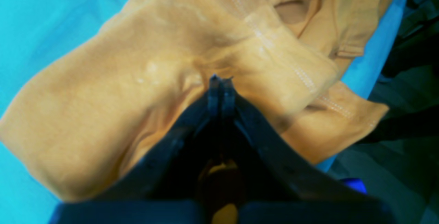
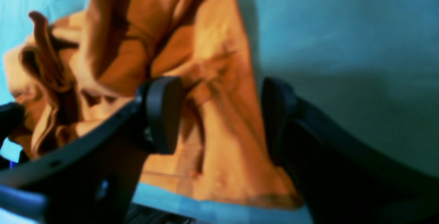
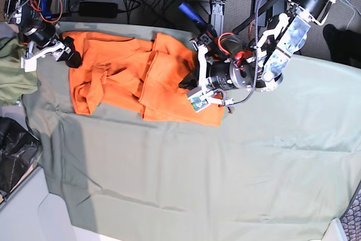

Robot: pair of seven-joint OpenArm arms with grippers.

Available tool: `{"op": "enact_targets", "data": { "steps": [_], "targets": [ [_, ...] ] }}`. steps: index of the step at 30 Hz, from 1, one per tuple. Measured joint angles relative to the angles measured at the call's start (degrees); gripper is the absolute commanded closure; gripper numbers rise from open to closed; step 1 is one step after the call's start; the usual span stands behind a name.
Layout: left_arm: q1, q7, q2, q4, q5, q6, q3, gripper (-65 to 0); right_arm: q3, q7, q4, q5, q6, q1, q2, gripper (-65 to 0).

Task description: Fold the T-shirt properly

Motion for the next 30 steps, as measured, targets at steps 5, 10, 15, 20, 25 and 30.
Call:
{"op": "enact_targets", "data": {
  "steps": [5,10,15,20,25,30],
  "targets": [
    [0.2,0.0,0.0,0.0,0.0,0.0,0.0,0.0,0.0,0.0,0.5,0.0,0.0,0.0,0.0,-36.9],
    [0.3,0.0,0.0,0.0,0.0,0.0,0.0,0.0,0.0,0.5,0.5,-0.8,0.0,0.0,-2.0,-36.9],
    [0.3,0.1,0.0,0.0,0.0,0.0,0.0,0.0,0.0,1.5,0.5,-0.4,0.0,0.0,-3.8,-36.9],
    [0.3,0.9,0.0,0.0,0.0,0.0,0.0,0.0,-1.1,1.9,0.5,0.7,0.0,0.2,-4.1,-36.9],
    [0.5,1.0,0.0,0.0,0.0,0.0,0.0,0.0,-2.2,1.9,0.5,0.7,0.0,1.8,-5.1,-36.9],
    [0.5,1.1,0.0,0.0,0.0,0.0,0.0,0.0,-2.4,1.9,0.5,0.7,0.0,3.0,-6.8,-36.9]
  ]
}}
